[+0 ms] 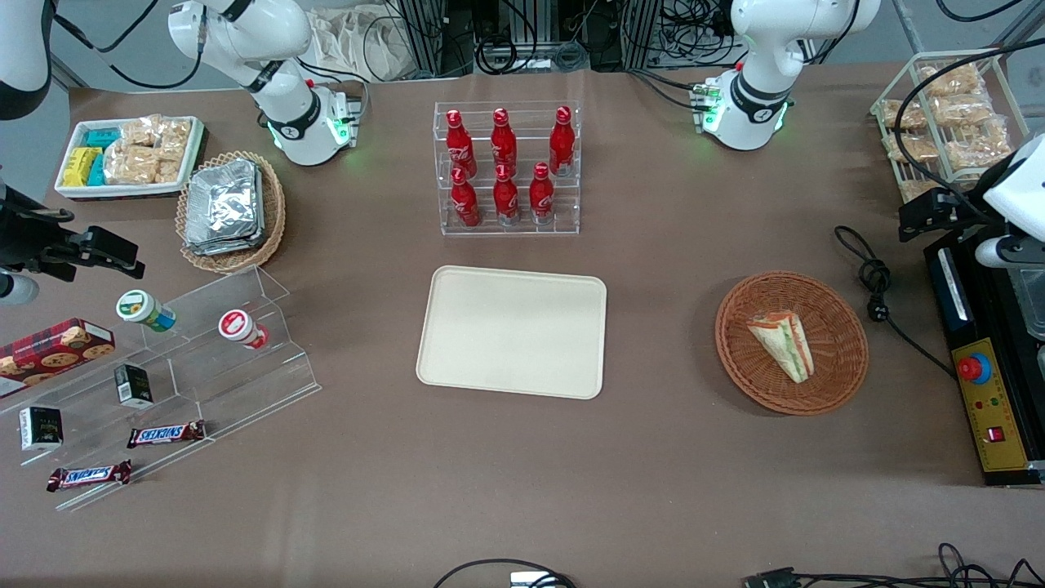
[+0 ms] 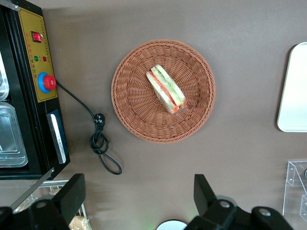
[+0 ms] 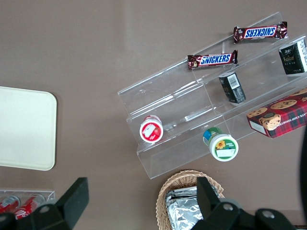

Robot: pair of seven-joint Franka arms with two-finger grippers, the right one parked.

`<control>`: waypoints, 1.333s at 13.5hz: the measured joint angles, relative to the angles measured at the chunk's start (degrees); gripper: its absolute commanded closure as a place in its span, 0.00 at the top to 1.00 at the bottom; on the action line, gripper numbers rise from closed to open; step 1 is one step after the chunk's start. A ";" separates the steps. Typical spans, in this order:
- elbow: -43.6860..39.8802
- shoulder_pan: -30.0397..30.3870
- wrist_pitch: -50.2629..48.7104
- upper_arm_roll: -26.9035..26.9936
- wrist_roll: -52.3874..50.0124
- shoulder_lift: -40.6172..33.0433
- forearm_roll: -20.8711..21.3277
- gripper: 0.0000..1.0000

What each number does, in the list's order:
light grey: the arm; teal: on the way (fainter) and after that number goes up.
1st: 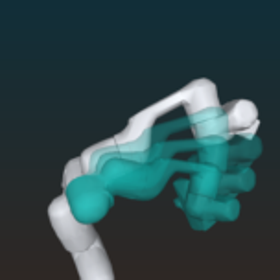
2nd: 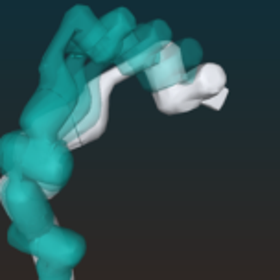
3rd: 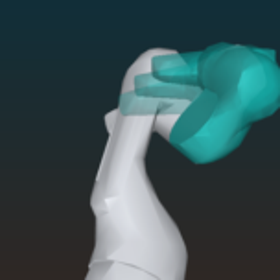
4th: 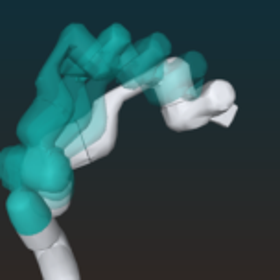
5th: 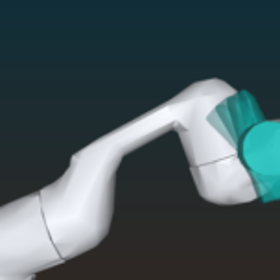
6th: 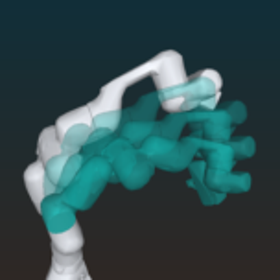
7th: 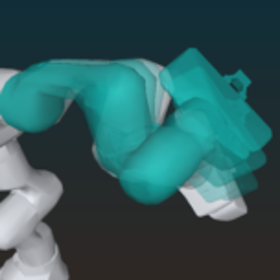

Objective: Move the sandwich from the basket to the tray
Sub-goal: 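Move the left gripper over the sandwich in the wicker basket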

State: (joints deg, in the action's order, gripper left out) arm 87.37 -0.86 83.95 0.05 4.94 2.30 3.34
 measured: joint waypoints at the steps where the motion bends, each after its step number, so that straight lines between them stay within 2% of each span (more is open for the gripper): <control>1: -0.02 0.00 0.00 0.00 0.00 0.06 0.00 1.00; 14: -0.45 -0.24 0.08 -0.06 -0.26 2.89 0.01 1.00; 18: -0.42 -0.40 1.59 -0.33 -9.04 6.51 -0.08 1.00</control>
State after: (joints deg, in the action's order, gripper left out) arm 86.94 -1.26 85.54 -0.28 -4.10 8.81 3.26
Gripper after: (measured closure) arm 0.000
